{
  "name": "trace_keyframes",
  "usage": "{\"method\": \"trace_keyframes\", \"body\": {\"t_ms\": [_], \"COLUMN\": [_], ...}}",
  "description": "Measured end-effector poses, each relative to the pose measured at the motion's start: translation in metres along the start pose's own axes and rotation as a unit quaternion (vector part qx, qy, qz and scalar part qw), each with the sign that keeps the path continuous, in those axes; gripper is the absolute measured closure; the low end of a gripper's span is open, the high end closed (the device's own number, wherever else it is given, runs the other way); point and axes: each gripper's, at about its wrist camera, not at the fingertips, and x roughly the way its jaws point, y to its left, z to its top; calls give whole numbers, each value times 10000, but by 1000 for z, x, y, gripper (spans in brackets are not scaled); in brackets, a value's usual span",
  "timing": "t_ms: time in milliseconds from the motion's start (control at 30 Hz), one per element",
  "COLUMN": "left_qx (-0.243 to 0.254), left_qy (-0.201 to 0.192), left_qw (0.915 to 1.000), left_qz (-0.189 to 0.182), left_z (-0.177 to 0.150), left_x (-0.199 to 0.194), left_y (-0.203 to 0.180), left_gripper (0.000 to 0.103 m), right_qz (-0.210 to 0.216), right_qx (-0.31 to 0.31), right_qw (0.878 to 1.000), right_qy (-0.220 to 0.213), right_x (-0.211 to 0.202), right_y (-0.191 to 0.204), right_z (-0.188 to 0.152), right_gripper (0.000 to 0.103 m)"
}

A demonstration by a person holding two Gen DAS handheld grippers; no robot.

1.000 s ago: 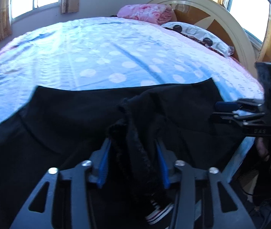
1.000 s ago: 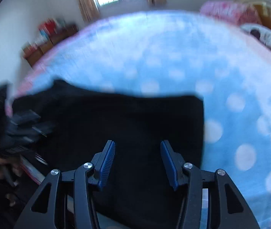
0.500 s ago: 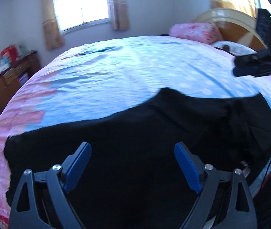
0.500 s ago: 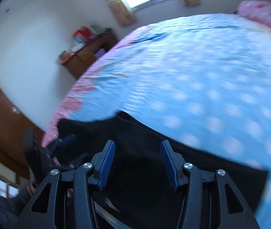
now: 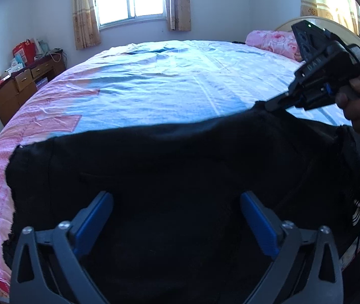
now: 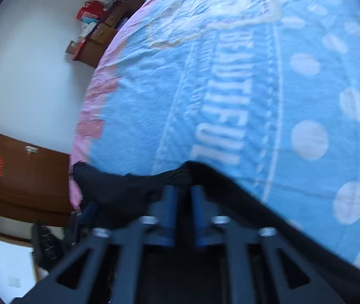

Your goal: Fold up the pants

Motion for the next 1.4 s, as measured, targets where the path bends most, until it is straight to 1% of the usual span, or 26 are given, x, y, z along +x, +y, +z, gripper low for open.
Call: {"method": "trace_keyframes", "body": {"t_ms": [67, 200, 267, 333, 367, 400, 433, 467, 533, 567, 667, 700, 767, 833, 867, 900, 1000, 1067, 1133, 1167, 1200, 1233, 1267, 1300, 1367, 1400], "left_qx": [85, 73, 136, 215, 223, 183, 105, -2, -250, -438, -1008, -1249, -1564, -1793, -1847, -1837, -1607, -1566, -1530, -1496, -1494, -1523, -1554, -1575, -1672, -1696], "left_qy": [-61, -60, -131, -348, -427, -440, -427, -387, -273, -225, -71, 39, 106, 191, 227, 266, 277, 298, 334, 337, 347, 361, 371, 368, 362, 368], "left_qw": [9999, 9999, 9998, 9987, 9980, 9976, 9971, 9965, 9946, 9940, 9928, 9913, 9876, 9834, 9815, 9810, 9857, 9859, 9859, 9859, 9853, 9845, 9838, 9834, 9808, 9801], "left_qz": [60, 35, 116, 292, 412, 512, 615, 737, 966, 981, 639, 417, 4, -221, -452, -572, -428, -506, -586, -664, -750, -792, -810, -820, -934, -965], "left_z": [-3, -1, 0, -1, -2, -2, -3, -5, -9, -11, -22, -26, -32, -36, -36, -36, -33, -32, -30, -29, -28, -27, -27, -28, -30, -31], "left_x": [2, -5, -18, -38, -48, -54, -59, -62, -62, -62, -52, -46, -36, -28, -23, -19, -13, -12, -13, -15, -16, -16, -17, -18, -18, -19], "left_y": [-3, -2, 2, 12, 22, 32, 45, 62, 92, 109, 147, 158, 168, 171, 169, 165, 154, 151, 150, 151, 151, 153, 156, 159, 165, 166], "left_gripper": [0, 0, 0, 0, 0, 0, 0, 0, 0, 0, 0, 1, 1, 2, 2, 2, 2, 3, 10, 21, 27, 29, 34, 40, 43, 46], "right_qz": [-60, -295, -428, -365, -343, -346, -332, -265, -204, -231, -366, -369, -421, -608, -705, -823, -1230, -1332, -1350, -1327, -1342, -1353, -1283, -1179, -1002, -1034], "right_qx": [133, -191, -482, -489, -543, -609, -683, -756, -916, -989, -1344, -1447, -1703, -2071, -2199, -2302, -2353, -2501, -2558, -2512, -2438, -2387, -2397, -2398, -2302, -2270], "right_qw": [9999, 9994, 9979, 9979, 9973, 9963, 9949, 9935, 9916, 9907, 9863, 9854, 9829, 9760, 9728, 9696, 9639, 9590, 9572, 9587, 9605, 9616, 9621, 9634, 9679, 9684], "right_qy": [-8, -34, -87, -200, -357, -502, -667, -804, -892, -910, -885, -821, -558, -291, -203, -104, 191, 77, 98, 119, 51, -88, -211, -231, -121, -62], "right_x": [3, 9, 6, -8, -21, -32, -45, -59, -81, -86, -88, -85, -63, -33, -22, -11, 24, 29, 26, 23, 19, 13, 6, 4, 7, 12], "right_y": [-9, 0, 11, 16, 21, 26, 31, 37, 48, 53, 72, 76, 87, 99, 101, 104, 97, 97, 98, 96, 96, 96, 97, 96, 91, 89], "right_z": [4, 6, 6, 4, 2, 0, -5, -11, -27, -34, -66, -78, -101, -122, -128, -135, -146, -150, -152, -151, -150, -150, -150, -150, -149, -149], "right_gripper": [100, 100, 99, 94, 81, 59, 47, 47, 47, 47, 47, 47, 47, 47, 47, 47, 47, 47, 47, 47, 47, 47, 47, 47, 47, 47]}}
